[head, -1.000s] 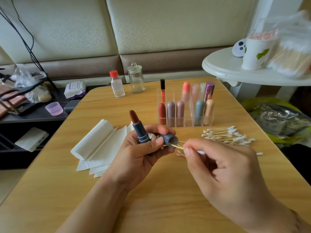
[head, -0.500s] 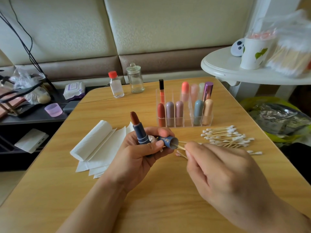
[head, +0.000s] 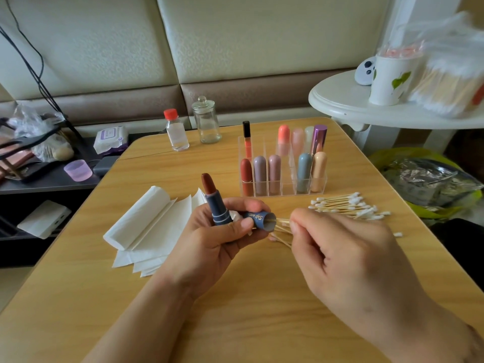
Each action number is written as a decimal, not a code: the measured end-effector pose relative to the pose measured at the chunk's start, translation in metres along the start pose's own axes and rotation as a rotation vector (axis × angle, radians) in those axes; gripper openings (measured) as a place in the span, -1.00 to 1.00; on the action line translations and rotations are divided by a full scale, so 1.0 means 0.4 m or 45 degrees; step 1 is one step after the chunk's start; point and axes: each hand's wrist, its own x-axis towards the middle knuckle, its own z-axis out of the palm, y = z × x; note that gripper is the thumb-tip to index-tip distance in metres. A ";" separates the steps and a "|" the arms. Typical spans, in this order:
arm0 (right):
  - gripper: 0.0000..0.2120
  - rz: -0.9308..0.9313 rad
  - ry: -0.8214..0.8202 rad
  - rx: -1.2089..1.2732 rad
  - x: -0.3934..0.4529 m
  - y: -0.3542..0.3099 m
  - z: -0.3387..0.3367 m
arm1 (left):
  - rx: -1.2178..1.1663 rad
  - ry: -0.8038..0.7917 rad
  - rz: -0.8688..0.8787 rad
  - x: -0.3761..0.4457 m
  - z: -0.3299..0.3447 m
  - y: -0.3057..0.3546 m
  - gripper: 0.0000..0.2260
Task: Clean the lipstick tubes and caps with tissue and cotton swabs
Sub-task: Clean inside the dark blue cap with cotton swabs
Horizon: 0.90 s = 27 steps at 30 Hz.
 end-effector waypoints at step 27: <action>-0.86 -0.119 -0.026 0.155 -0.017 0.000 0.019 | 0.010 -0.079 -0.006 0.002 -0.011 -0.004 -0.66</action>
